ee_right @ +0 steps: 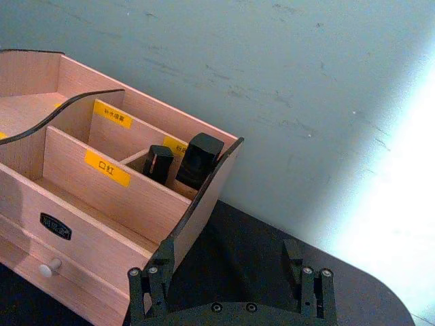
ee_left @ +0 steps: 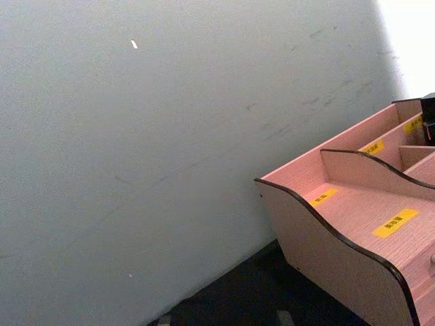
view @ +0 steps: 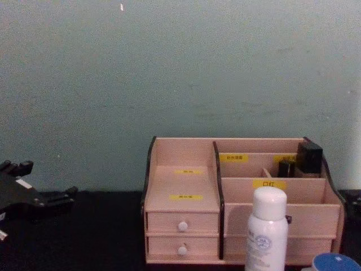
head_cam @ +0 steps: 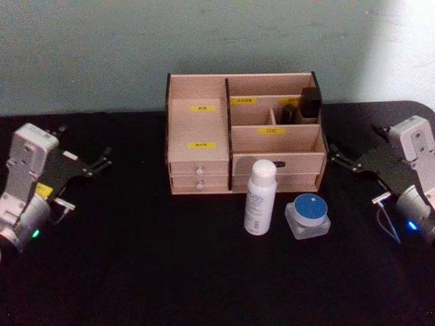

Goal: Pick up the facial cleanser and watermelon frost from the table and place them into the tiered storage box.

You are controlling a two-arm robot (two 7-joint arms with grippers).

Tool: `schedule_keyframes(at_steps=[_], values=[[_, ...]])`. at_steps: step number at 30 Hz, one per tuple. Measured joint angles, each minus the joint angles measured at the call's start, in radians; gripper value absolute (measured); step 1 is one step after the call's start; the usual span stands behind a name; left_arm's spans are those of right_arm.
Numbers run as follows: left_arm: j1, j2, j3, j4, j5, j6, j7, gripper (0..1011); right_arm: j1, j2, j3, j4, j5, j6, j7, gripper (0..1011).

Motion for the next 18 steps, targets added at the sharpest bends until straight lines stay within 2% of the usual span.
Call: schedule_keyframes(at_steps=[18], values=[[0.0, 0.0, 0.0, 0.0, 0.0, 0.0, 0.0, 1001, 0.0, 0.0, 0.0, 0.0, 0.0, 0.0, 0.0, 1002]])
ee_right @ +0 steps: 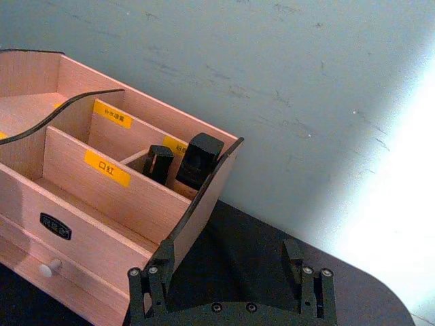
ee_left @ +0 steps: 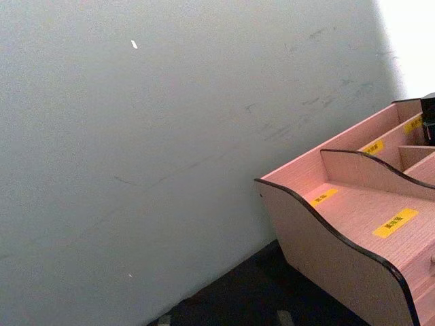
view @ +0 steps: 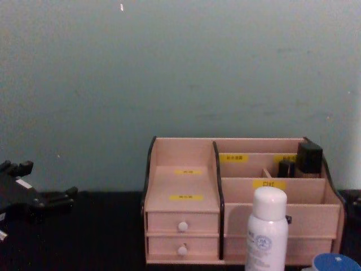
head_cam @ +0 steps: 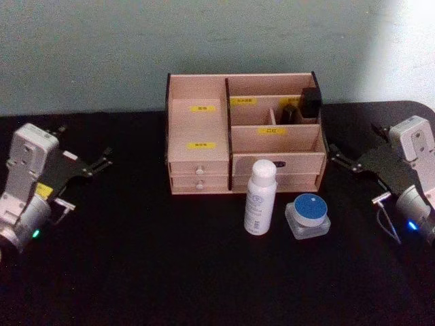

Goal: Pick up the facial cleanser and watermelon frost from the table and place them into the tiered storage box.

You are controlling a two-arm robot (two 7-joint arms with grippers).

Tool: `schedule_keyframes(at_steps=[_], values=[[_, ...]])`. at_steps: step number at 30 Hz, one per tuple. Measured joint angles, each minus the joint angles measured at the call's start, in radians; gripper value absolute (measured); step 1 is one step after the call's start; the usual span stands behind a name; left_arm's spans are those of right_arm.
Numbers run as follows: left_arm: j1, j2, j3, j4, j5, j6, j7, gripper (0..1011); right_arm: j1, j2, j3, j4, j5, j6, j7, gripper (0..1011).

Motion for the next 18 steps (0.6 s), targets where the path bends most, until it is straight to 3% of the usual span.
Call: schedule_keyframes(at_steps=[9, 18], values=[[0.0, 0.0, 0.0, 0.0, 0.0, 0.0, 0.0, 1001, -0.004, -0.001, 0.008, 0.0, 0.0, -0.008, 0.004, 1002], [0.0, 0.0, 0.0, 0.0, 0.0, 0.0, 0.0, 1001, -0.054, 0.038, 0.059, -0.052, 0.049, -0.054, 0.091, 1003]])
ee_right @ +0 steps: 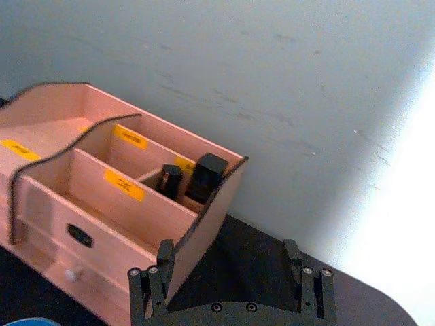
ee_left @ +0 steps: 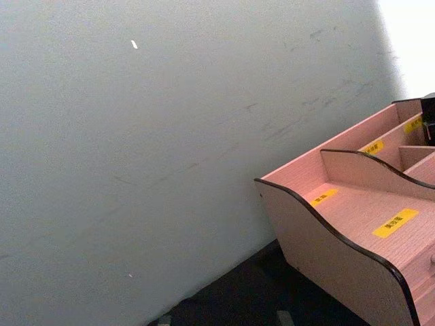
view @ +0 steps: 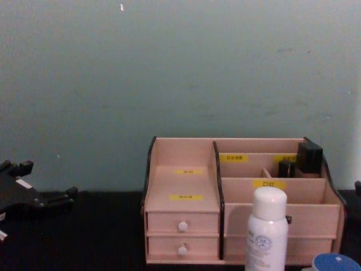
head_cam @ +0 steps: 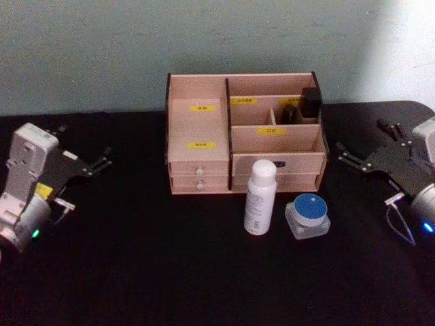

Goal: Pick up the facial cleanser and watermelon frost from the table and place them into the tiered storage box.

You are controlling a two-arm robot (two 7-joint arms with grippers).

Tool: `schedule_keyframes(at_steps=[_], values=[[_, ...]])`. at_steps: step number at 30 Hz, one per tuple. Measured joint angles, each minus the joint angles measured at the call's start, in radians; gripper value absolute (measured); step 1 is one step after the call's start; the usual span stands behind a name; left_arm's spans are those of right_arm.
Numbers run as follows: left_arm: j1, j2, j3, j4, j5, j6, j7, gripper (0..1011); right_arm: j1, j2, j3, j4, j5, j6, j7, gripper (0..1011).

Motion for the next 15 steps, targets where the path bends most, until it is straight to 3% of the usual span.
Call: schedule_keyframes(at_steps=[6, 8, 15], values=[[0.0, 0.0, 0.0, 0.0, 0.0, 0.0, 0.0, 1001, -0.052, 0.044, 0.031, -0.071, 0.05, 0.0, 0.069, 1002], [0.0, 0.0, 0.0, 0.0, 0.0, 0.0, 0.0, 1001, -0.085, 0.07, 0.046, -0.116, 0.085, 0.006, 0.118, 1003], [0.0, 0.0, 0.0, 0.0, 0.0, 0.0, 0.0, 1001, -0.13, 0.105, 0.048, -0.18, 0.131, 0.019, 0.226, 1002]])
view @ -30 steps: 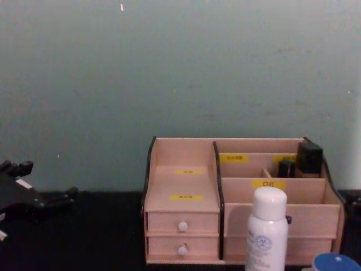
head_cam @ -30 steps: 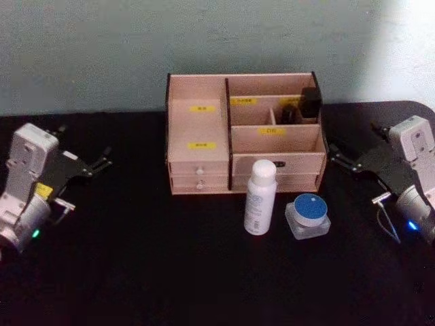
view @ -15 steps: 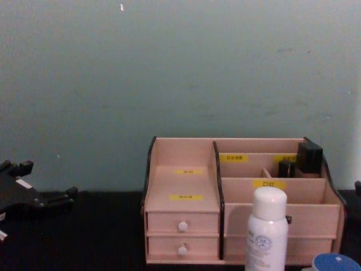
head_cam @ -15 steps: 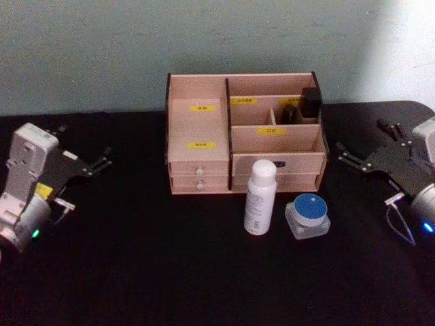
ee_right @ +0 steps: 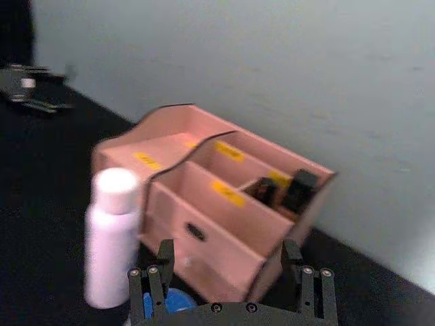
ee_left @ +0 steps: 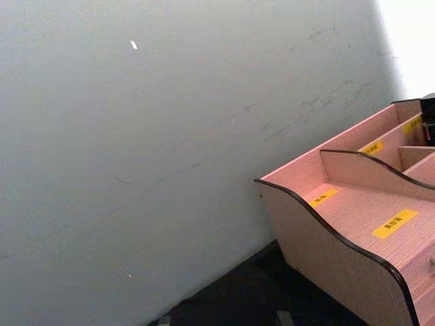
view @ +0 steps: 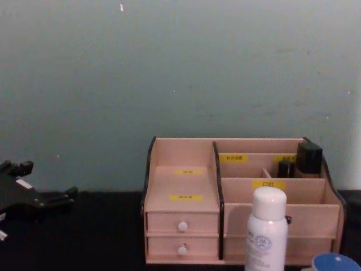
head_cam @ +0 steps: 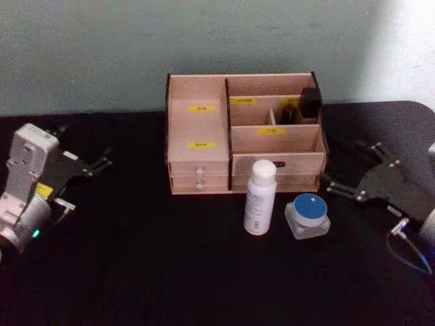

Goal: Pick up the facial cleanser and watermelon frost from the table and place them into the tiered storage box.

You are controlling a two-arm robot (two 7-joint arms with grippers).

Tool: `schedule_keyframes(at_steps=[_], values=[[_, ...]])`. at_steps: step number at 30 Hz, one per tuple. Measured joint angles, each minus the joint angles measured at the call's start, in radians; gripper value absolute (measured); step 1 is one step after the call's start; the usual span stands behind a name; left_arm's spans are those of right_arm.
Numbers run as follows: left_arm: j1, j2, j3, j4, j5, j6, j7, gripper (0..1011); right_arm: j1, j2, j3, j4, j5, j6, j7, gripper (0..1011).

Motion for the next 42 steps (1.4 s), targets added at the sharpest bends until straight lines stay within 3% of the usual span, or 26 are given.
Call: schedule_keyframes(at_steps=[11, 22, 34, 42], values=[[0.0, 0.0, 0.0, 0.0, 0.0, 0.0, 0.0, 1001, 0.035, -0.028, -0.042, 0.03, 0.059, 0.043, 0.176, 1002], [0.0, 0.0, 0.0, 0.0, 0.0, 0.0, 0.0, 1001, 0.093, -0.078, -0.074, 0.103, 0.07, 0.066, 0.3, 1002], [0.0, 0.0, 0.0, 0.0, 0.0, 0.0, 0.0, 1001, 0.17, -0.142, -0.111, 0.204, 0.056, 0.074, 0.383, 1002], [0.0, 0.0, 0.0, 0.0, 0.0, 0.0, 0.0, 1001, 0.216, -0.175, -0.131, 0.261, 0.044, 0.073, 0.401, 1002]])
